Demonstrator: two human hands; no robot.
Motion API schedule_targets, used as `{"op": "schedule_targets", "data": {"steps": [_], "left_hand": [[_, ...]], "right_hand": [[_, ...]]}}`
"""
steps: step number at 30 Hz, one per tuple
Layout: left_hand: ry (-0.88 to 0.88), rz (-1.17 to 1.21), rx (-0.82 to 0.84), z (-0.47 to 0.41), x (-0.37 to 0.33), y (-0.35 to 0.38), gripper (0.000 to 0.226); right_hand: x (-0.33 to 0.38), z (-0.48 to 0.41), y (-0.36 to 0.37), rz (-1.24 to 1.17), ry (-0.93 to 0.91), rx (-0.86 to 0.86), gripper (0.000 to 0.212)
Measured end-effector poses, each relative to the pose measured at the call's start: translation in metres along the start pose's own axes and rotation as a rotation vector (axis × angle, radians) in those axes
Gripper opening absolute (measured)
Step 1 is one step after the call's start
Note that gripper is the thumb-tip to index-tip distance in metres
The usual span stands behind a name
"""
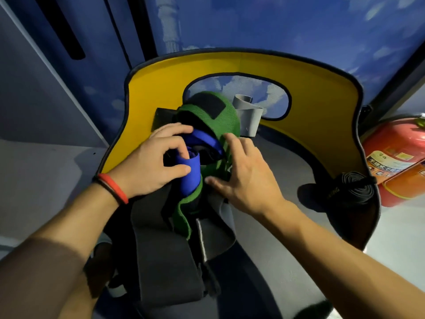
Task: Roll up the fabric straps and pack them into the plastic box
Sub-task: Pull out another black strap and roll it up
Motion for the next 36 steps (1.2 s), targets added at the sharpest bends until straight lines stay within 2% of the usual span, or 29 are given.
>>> {"op": "schedule_targets", "data": {"steps": [3,6,8,11,13,16,19,23,24,26,27,30,33,36], "left_hand": [[-0.027,0.055,0.023,0.0,-0.005,-0.004,0.012],[-0.067,-0.166,0.046,0.003,0.009,-0.004,0.003],[-0.08,-0.31,0.078,0.006,0.024,-0.006,0.01],[-0.144,-0.535,0.086,0.009,0.04,-0.006,0.029],[-0.19,-0.611,0.009,0.008,0.041,-0.009,0.032],[-0.249,-0.645,-0.175,0.007,0.043,-0.014,0.033],[-0.332,-0.547,-0.31,0.007,0.049,-0.013,0.044],[-0.32,-0.515,-0.262,0.005,0.053,0.004,0.054],[-0.331,-0.51,-0.247,0.005,0.054,0.005,0.054],[-0.366,-0.475,-0.241,0.003,0.054,0.005,0.051],[-0.394,-0.442,-0.255,0.002,0.053,0.004,0.05],[-0.437,-0.364,-0.339,-0.002,0.043,-0.001,0.055],[-0.292,-0.394,-0.349,-0.007,0.023,-0.001,0.065],[-0.101,-0.49,-0.252,-0.011,0.007,0.005,0.06]], "right_hand": [[-0.001,-0.019,0.008,-0.153,0.204,-0.075,0.093],[-0.001,-0.034,0.011,-0.168,0.266,-0.038,0.089],[-0.006,-0.042,0.011,-0.198,0.322,-0.052,0.076],[-0.017,-0.049,0.005,-0.221,0.377,-0.113,0.042],[-0.021,-0.05,0.002,-0.203,0.388,-0.174,0.026],[-0.025,-0.051,-0.008,-0.161,0.411,-0.314,0.025],[-0.033,-0.057,-0.037,-0.244,0.446,-0.49,0.02],[-0.035,-0.05,-0.045,-0.292,0.37,-0.312,0.028],[-0.034,-0.047,-0.04,-0.361,0.363,-0.257,0.027],[-0.035,-0.044,-0.031,-0.491,0.357,-0.185,0.011],[-0.035,-0.043,-0.028,-0.518,0.339,-0.159,0.011],[-0.031,-0.04,-0.027,-0.6,0.249,-0.084,0.052],[-0.029,-0.036,-0.025,-0.555,0.198,-0.079,0.057],[-0.03,-0.034,-0.02,-0.351,0.134,-0.086,0.053]]}}
Point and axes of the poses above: each hand's wrist, its own z-axis away from the middle knuckle, its own y-axis out of the palm, x = y × z, the point moved 1 cm from there along -z, towards the middle knuckle, and after that the axes turned 6 degrees about -z, right-handed, at the moved point
